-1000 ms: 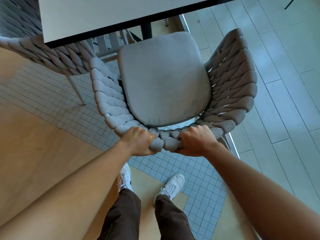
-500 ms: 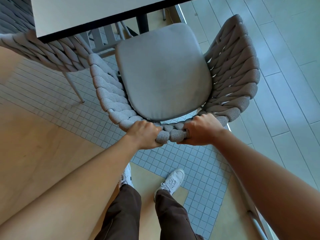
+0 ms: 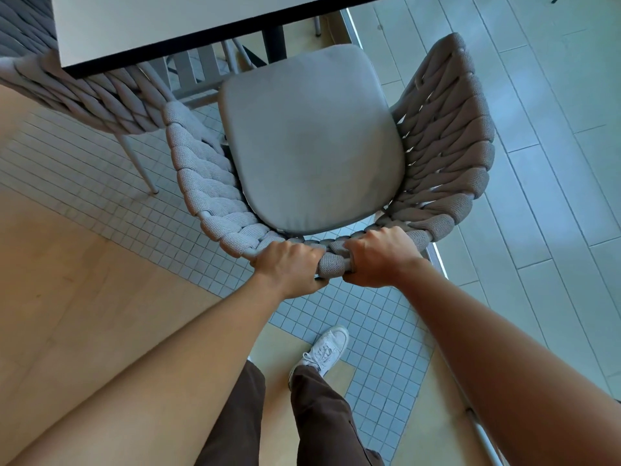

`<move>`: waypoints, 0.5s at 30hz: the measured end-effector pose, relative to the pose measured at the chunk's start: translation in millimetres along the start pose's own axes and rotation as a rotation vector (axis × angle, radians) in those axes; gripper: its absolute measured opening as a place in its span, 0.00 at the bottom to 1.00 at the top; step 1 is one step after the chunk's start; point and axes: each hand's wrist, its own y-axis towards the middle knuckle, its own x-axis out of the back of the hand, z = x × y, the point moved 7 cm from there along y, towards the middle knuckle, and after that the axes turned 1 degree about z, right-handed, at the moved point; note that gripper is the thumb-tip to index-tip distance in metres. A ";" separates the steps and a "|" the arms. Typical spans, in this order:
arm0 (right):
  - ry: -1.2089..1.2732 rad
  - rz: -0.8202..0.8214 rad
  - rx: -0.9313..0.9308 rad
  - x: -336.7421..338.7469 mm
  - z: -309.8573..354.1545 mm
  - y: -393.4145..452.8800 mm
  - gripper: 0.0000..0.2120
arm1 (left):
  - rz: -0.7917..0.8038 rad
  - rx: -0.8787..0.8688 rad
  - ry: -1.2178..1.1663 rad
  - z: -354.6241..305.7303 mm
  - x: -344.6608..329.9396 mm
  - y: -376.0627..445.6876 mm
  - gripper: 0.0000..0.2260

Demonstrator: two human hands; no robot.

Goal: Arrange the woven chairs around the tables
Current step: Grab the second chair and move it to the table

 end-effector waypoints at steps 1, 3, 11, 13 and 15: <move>-0.005 0.006 0.006 -0.3 0.0 0.2 0.21 | 0.001 0.007 0.000 0.4 -0.7 0.1 0.24; -0.012 0.008 0.025 -1.5 0.1 1.5 0.21 | -0.004 0.023 -0.003 0.9 -1.5 -0.4 0.23; 0.007 0.025 0.024 0.5 -2.1 1.8 0.21 | 0.007 0.060 -0.019 1.4 -1.8 -1.1 0.22; 0.006 0.040 0.008 1.4 -1.3 1.5 0.20 | 0.009 0.065 -0.035 1.5 -1.9 -2.0 0.22; 0.022 0.068 -0.019 1.4 -0.7 1.8 0.19 | 0.025 0.067 -0.063 2.8 0.1 -1.5 0.22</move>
